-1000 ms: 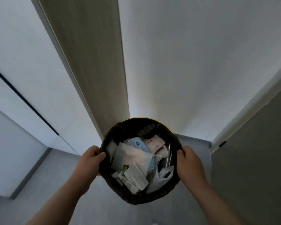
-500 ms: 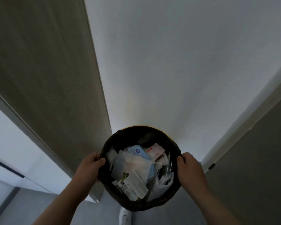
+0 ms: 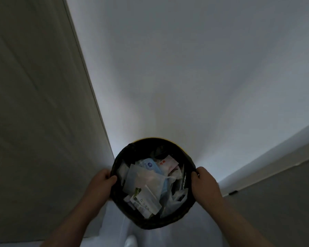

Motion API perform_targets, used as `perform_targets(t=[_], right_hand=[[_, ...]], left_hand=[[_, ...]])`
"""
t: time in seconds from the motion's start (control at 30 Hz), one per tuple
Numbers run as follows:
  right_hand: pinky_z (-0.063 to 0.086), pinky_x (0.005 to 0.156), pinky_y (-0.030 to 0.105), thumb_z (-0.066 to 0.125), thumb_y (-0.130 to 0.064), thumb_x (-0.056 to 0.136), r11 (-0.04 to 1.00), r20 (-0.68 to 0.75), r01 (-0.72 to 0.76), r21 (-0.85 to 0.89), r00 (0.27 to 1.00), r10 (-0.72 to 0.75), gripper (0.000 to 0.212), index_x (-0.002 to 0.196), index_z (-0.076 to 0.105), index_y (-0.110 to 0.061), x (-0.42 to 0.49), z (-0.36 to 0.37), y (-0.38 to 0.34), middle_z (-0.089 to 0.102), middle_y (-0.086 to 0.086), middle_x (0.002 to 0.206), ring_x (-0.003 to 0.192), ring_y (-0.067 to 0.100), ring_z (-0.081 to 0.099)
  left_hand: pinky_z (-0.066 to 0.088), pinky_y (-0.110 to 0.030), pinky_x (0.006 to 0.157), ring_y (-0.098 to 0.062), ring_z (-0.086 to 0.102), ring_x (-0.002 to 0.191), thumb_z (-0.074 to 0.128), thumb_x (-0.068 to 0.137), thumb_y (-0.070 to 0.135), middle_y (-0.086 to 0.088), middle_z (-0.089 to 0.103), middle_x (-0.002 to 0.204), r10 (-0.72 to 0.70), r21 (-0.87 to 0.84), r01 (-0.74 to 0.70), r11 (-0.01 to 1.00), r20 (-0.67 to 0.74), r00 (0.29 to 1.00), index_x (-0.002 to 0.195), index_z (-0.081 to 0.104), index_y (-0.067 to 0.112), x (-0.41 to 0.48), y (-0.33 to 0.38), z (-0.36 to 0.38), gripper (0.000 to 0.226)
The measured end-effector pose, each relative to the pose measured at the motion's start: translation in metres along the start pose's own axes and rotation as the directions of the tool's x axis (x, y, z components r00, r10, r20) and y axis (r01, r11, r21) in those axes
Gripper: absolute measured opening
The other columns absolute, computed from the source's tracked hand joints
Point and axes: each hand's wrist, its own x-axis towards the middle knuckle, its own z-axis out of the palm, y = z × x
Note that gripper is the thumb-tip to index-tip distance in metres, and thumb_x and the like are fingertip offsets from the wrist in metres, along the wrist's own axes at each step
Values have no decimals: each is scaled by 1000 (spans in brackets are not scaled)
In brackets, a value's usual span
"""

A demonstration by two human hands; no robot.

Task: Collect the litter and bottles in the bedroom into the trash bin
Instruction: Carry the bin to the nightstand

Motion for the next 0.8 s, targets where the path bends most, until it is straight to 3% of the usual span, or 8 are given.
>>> perform_targets(t=[0.13, 0.23, 0.37, 0.5, 0.6, 0.8], right_hand=[[32, 52, 27, 36, -18, 99, 1000, 97, -27, 12, 995, 26, 26, 75, 42, -10, 42, 18, 4, 51, 4, 70, 61, 13, 46], [30, 51, 28, 36, -19, 99, 1000, 169, -19, -11, 985, 20, 26, 74, 38, -14, 79, 34, 17, 47, 3, 68, 59, 13, 44], [27, 50, 28, 36, -17, 100, 998, 279, -3, -57, 960, 19, 28, 72, 34, -17, 135, 68, 41, 43, 2, 63, 54, 14, 40], [32, 51, 29, 35, -17, 101, 991, 398, 34, -129, 917, 20, 21, 81, 42, -12, 185, 132, 72, 51, 6, 70, 62, 16, 50], [37, 58, 34, 35, -19, 100, 982, 448, 32, -185, 893, 55, 20, 88, 45, -7, 214, 191, 97, 55, 8, 75, 72, 26, 56], [33, 51, 29, 32, -20, 101, 961, 510, 78, -266, 857, 72, 21, 87, 43, -10, 272, 320, 151, 52, 4, 75, 64, 15, 51]], left_hand=[[40, -29, 53, -23, 50, 64, 50, 90, 5, -16, 54, 75, -10, 21, 11, 1000, -34, 999, 81, 51, 1, 36, -1, 13, 9], [38, -32, 58, -22, 49, 65, 50, 89, 7, -14, 53, 75, -45, 22, 47, 999, -72, 996, 78, 51, 5, 64, -14, 33, 11], [37, -34, 59, -21, 47, 66, 51, 88, 9, -12, 51, 74, -136, 29, 142, 989, -149, 979, 84, 50, -2, 103, -48, 67, 11], [38, -34, 59, -21, 46, 65, 51, 87, 10, -10, 49, 72, -207, 53, 222, 974, -208, 956, 76, 47, 7, 150, -109, 92, 12], [38, -33, 59, -21, 49, 66, 50, 89, 9, -16, 54, 78, -244, 108, 280, 954, -263, 933, 82, 50, 3, 186, -155, 107, 9], [35, -31, 58, -18, 48, 66, 49, 91, 12, -9, 52, 77, -246, 177, 316, 932, -330, 911, 79, 46, 10, 283, -261, 129, 12]])
